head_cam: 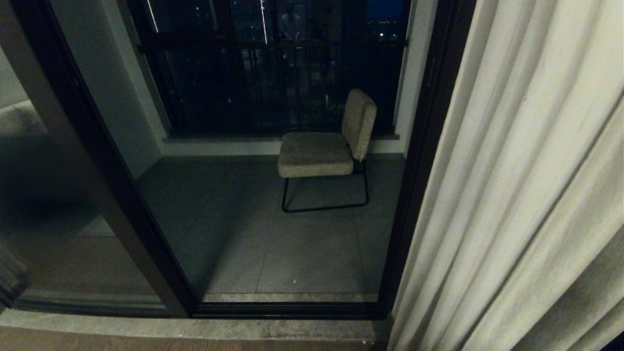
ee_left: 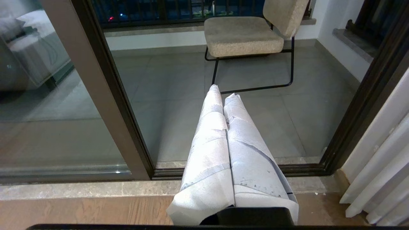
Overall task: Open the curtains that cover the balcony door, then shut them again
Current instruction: Pull the inner curtains open on both sides
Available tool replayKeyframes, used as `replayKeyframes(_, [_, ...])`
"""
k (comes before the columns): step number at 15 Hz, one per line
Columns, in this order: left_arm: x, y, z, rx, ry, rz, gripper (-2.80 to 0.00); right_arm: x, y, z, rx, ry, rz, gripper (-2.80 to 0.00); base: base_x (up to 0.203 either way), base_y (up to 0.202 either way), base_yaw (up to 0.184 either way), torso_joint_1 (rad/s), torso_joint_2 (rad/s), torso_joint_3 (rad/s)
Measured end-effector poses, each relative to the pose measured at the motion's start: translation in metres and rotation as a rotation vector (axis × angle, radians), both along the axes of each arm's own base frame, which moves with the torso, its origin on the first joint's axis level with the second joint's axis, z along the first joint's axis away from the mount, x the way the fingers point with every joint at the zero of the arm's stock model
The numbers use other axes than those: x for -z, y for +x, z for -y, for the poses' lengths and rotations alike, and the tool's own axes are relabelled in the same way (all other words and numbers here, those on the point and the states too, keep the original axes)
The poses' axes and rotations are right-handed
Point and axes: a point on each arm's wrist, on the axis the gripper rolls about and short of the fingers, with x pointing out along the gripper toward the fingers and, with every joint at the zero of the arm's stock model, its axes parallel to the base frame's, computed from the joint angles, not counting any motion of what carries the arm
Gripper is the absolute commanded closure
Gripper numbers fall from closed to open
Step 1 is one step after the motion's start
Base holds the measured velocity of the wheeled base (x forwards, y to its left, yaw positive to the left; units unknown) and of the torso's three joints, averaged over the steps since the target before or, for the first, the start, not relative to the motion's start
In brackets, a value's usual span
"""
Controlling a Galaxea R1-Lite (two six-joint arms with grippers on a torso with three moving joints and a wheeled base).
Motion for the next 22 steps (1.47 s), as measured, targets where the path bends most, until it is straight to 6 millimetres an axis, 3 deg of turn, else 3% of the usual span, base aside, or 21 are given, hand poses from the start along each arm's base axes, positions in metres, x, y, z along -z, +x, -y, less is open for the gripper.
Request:
replayKeyframes(6, [0.0, 0.0, 0.0, 0.001, 0.0, 0.0, 0.0, 0.0036, -0.0101, 0.0, -0.001, -0.047, 0.117, 0.0, 0.0, 0.0, 0.0, 0.0, 0.0, 0.0])
replayKeyframes(22, [0.0, 0.0, 0.0, 0.0, 0.001, 0.0, 0.0, 0.0037, -0.0111, 0.0001, 0.007, -0.003, 0.129, 0.0, 0.0, 0.0, 0.0, 0.0, 0.0, 0.0])
